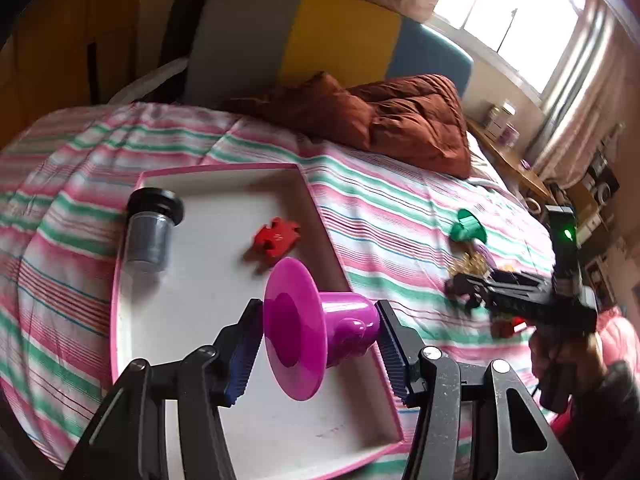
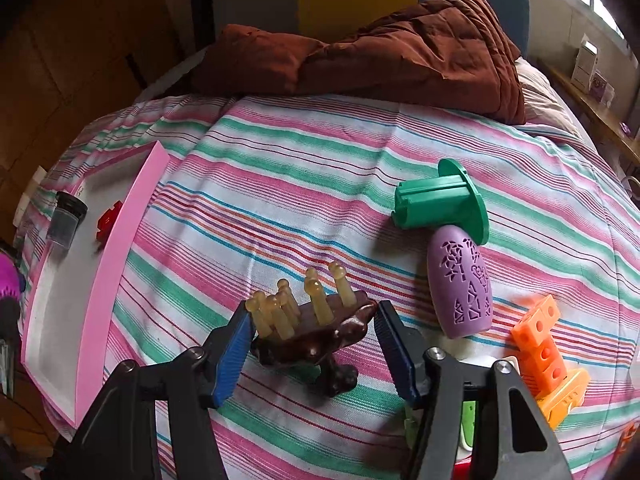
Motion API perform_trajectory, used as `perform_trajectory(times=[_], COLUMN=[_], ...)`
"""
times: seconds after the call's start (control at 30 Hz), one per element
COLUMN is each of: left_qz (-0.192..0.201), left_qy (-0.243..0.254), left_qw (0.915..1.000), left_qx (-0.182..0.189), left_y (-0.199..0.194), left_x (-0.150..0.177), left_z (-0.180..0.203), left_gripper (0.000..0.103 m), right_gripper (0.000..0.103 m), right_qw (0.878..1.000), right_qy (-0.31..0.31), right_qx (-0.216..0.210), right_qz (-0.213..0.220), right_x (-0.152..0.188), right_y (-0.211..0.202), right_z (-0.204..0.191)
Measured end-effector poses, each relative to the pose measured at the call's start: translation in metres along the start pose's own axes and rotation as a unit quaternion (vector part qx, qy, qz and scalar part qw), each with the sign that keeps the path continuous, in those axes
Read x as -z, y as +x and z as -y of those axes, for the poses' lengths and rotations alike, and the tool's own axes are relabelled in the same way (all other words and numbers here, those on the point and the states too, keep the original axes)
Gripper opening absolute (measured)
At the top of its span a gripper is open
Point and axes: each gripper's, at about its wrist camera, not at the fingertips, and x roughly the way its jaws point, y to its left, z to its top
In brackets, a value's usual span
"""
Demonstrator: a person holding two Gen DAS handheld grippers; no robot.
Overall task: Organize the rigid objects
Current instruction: 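Carry the magenta cup into the tray with the left tool while the right tool grasps the brown comb piece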
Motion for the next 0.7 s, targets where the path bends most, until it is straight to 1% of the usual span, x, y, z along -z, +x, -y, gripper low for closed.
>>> perform_trajectory(times=[0.03,0.1,0.2,0.3,0.4,0.5,0.63,0.7], left_qz=[-0.001,-0.003,0.001,0.006,-0.002,-0.004,-0.013,-0.003], left_qy=[-0.016,-0.029,-0.023,-0.018,-0.018,-0.011,-0.017,-0.016], left_qw=[0.9999,0.9993,0.9989,0.9989,0.9986,0.9975,0.9974,0.9977], left_qx=[-0.006,-0.021,-0.040,-0.044,-0.051,-0.070,-0.069,-0.065], left_y=[0.004,0.011,0.022,0.037,0.057,0.074,0.080,0.070], left_x=[-0.006,-0.015,-0.025,-0.036,-0.044,-0.048,-0.048,-0.045], left_z=[-0.011,-0.026,-0.032,-0.035,-0.040,-0.045,-0.050,-0.048], left_gripper=[0.056,0.056,0.056,0.056,0.056,0.056,0.060,0.062], right_gripper=[0.062,0.062,0.062,0.062,0.062,0.062,0.062,0.062], right_qw=[1.000,1.000,1.000,1.000,1.000,1.000,1.000,1.000], right_qy=[-0.003,-0.007,-0.008,-0.015,-0.014,-0.015,-0.016,-0.016], right_qx=[0.002,0.006,0.009,0.014,0.012,0.012,0.011,0.011], right_qz=[0.000,0.001,0.003,0.003,0.003,0.003,0.003,0.003], right_x=[0.000,0.001,0.001,0.001,0.001,0.001,0.001,0.001], right_y=[0.000,0.000,0.001,0.001,0.001,0.001,0.001,0.001], right_z=[-0.001,-0.002,-0.004,-0.006,-0.005,-0.005,-0.005,-0.005])
